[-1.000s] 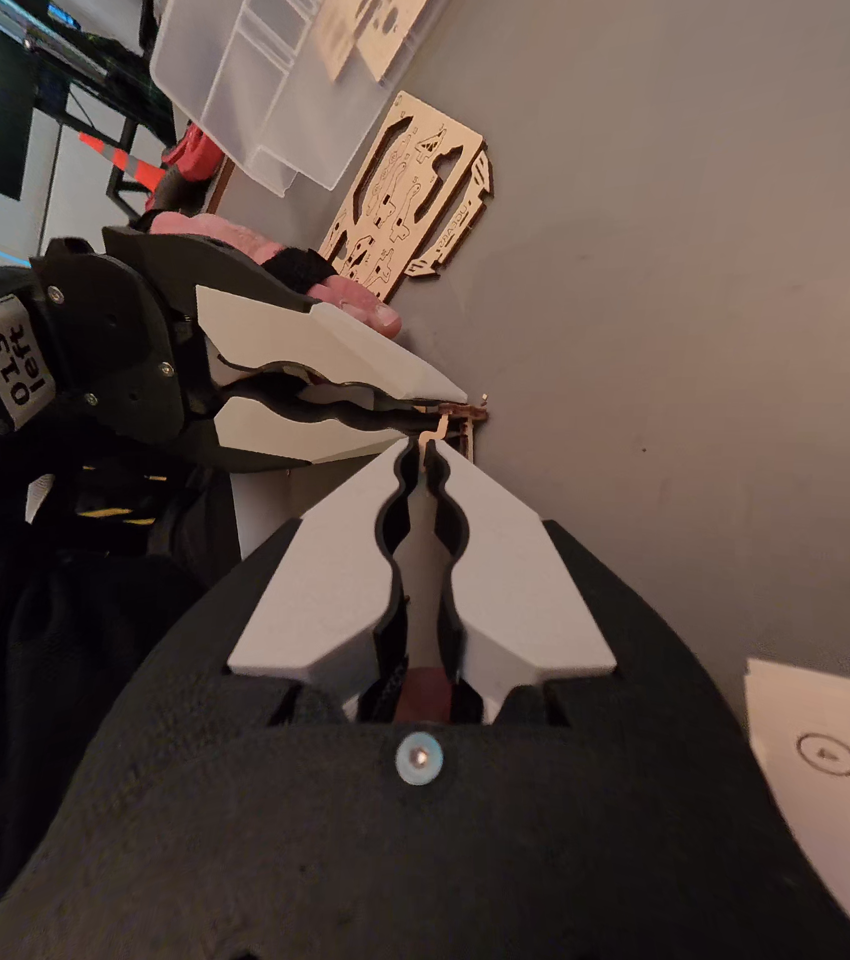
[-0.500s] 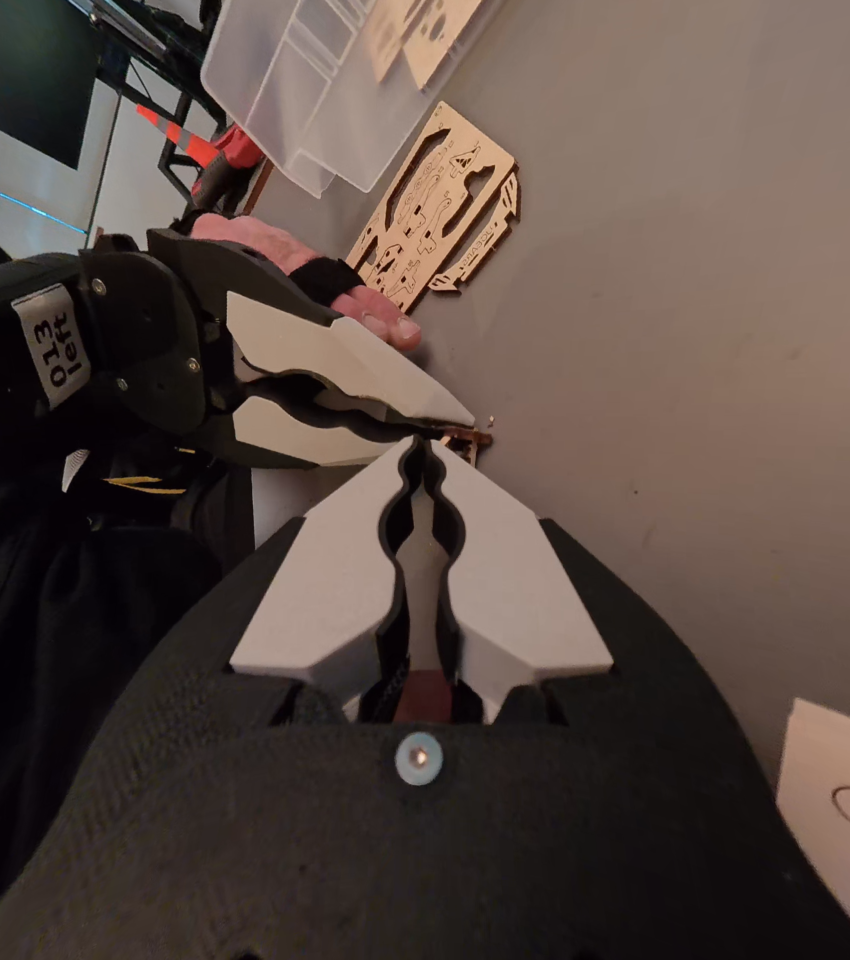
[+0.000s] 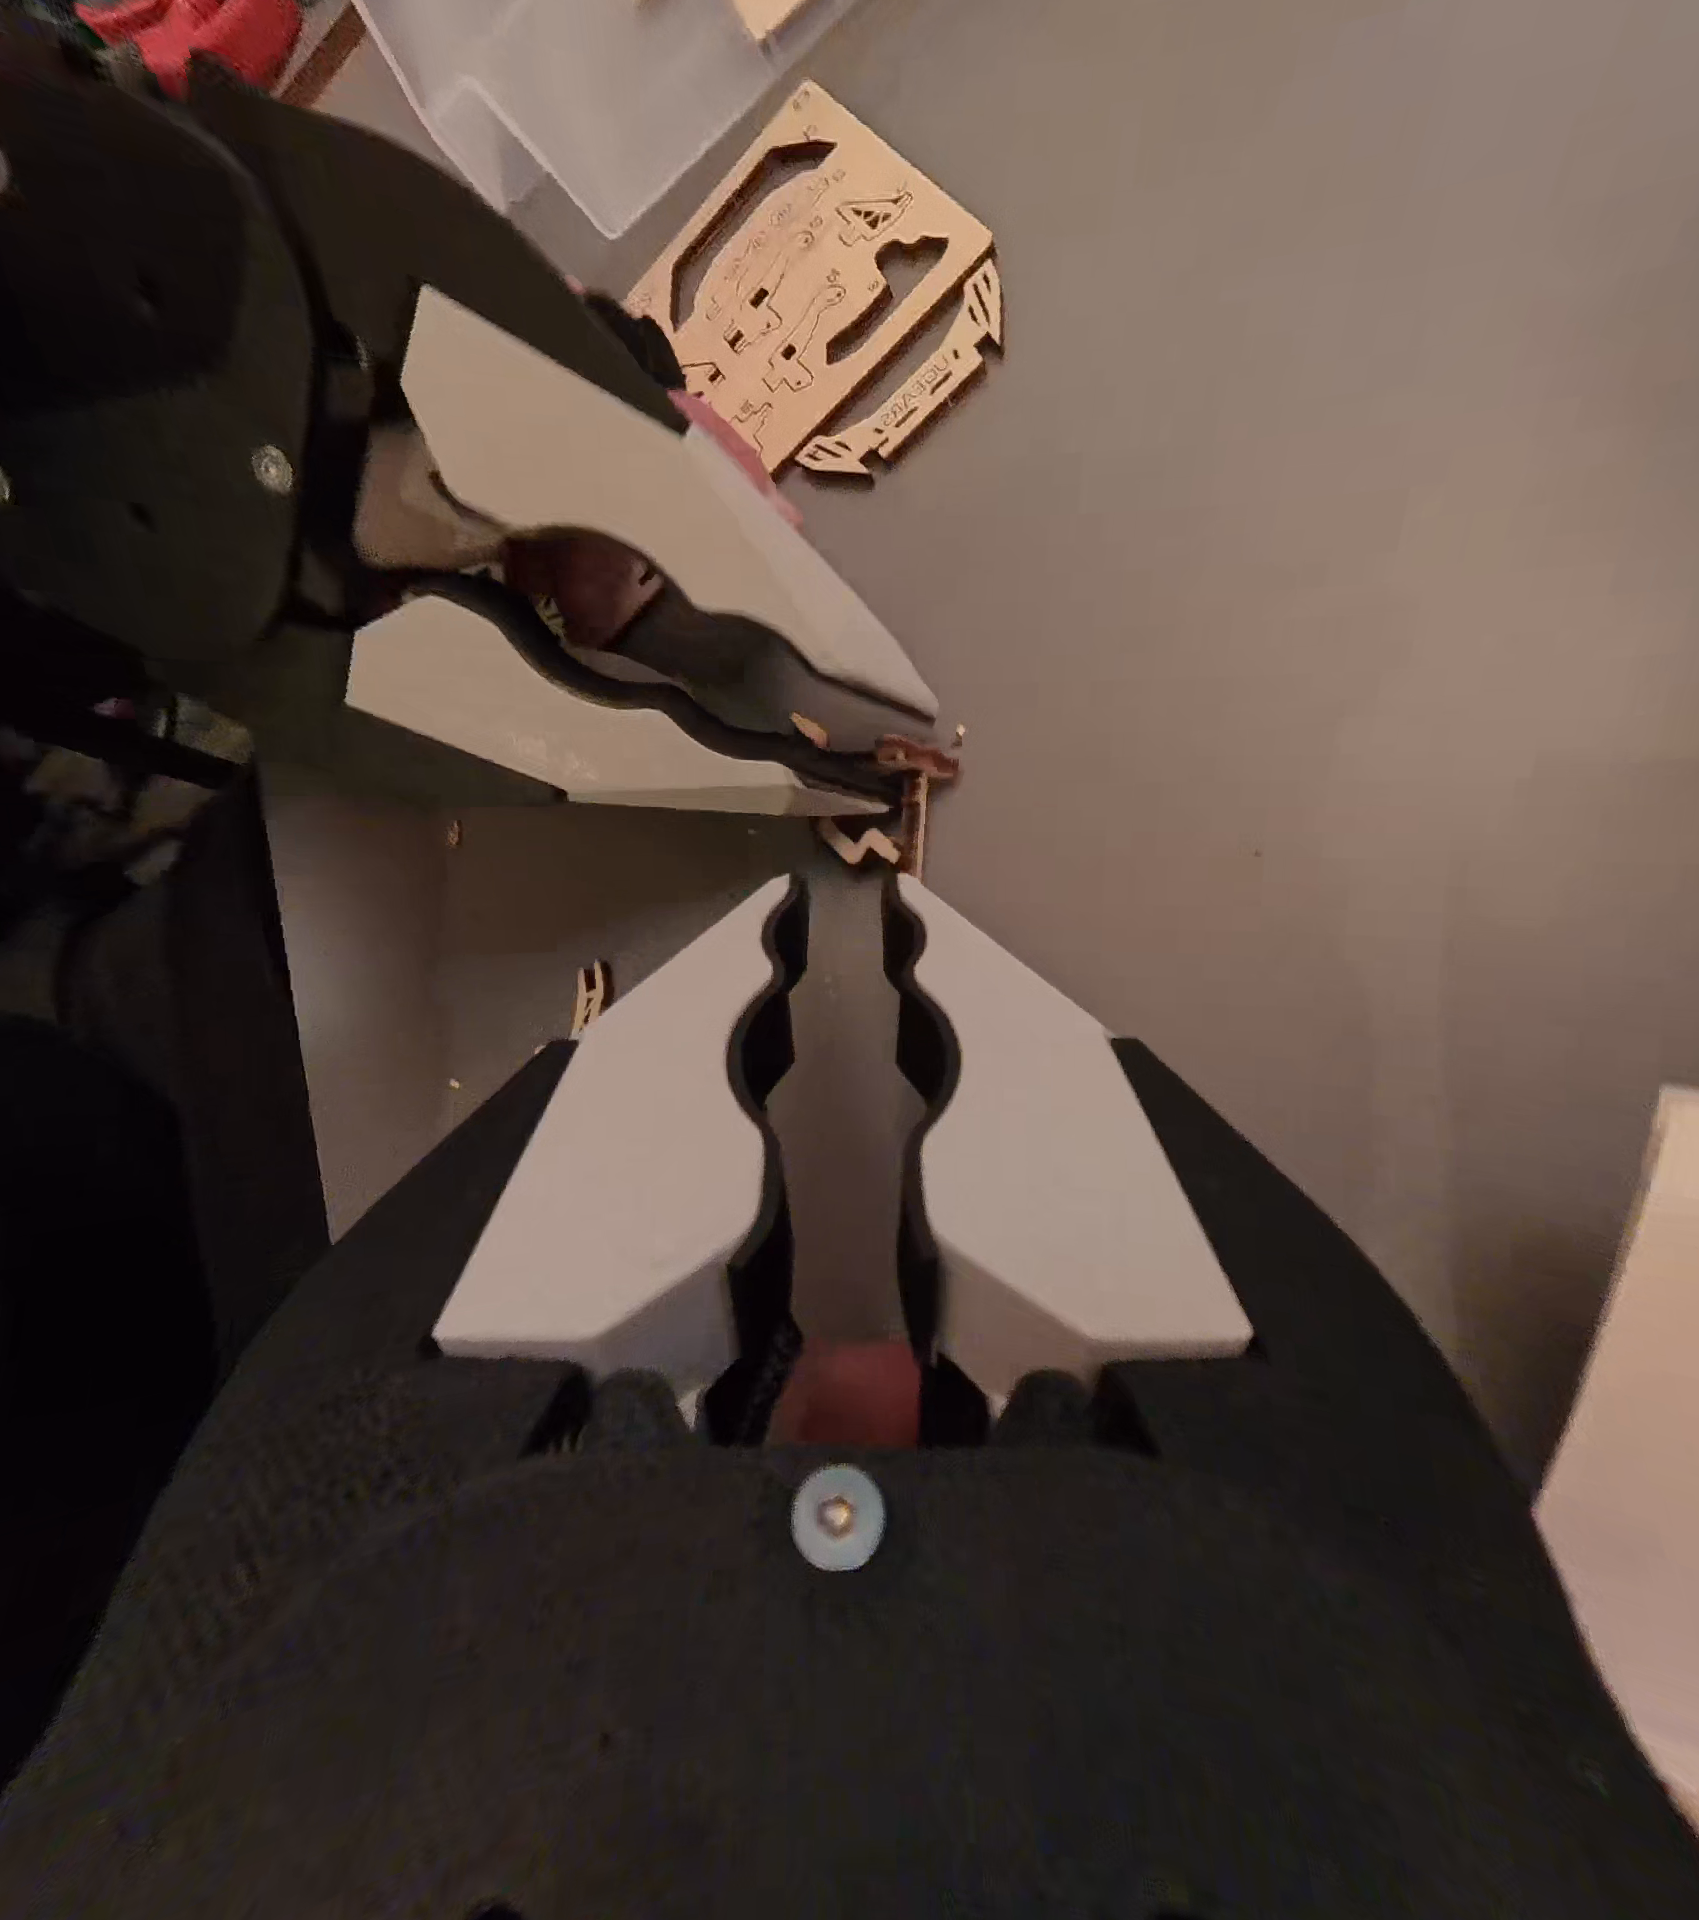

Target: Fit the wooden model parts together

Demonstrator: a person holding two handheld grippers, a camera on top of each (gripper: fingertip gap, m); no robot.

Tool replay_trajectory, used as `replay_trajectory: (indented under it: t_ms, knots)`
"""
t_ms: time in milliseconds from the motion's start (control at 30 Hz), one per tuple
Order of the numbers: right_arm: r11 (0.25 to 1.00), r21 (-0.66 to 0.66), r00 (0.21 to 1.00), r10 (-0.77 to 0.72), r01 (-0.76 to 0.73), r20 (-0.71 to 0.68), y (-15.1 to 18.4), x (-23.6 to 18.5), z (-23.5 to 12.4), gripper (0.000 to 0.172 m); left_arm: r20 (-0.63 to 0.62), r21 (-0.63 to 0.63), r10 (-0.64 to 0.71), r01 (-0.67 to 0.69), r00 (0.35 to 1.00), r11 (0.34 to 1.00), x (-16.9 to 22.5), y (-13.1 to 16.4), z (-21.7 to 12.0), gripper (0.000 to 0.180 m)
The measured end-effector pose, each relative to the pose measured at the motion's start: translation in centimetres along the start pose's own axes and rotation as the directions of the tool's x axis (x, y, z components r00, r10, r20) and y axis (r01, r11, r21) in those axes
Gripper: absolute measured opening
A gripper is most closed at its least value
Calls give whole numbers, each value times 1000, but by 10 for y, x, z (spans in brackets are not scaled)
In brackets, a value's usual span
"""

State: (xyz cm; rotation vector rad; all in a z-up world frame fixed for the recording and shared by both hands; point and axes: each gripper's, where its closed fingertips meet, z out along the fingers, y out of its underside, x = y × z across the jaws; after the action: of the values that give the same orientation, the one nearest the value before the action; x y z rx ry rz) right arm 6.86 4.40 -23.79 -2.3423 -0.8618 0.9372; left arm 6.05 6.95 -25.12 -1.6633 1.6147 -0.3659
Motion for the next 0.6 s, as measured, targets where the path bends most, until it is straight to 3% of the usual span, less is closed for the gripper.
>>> replay_trajectory:
  t_ms: [33, 167, 400, 600]
  knots:
    - [1000, 8, 1000, 1, -1, -4, 2, 0, -2, 11, -8, 5, -13, 13, 1000, 1000, -1, -1, -1, 18]
    - [999, 21, 998, -35, 36, -50, 8, 3, -7, 9, -8, 2, 4, -4, 1000, 1000, -3, -1, -9, 32]
    - [986, 8, 978, -165, 168, -129, 7, 1, 5, 6, 44, -48, 2, 1, 999, 999, -12, 4, -11, 25]
    - [989, 33, 985, -141, 145, -103, 7, -2, 15, 11, 33, -57, -9, 11, 999, 998, -9, 1, -9, 26]
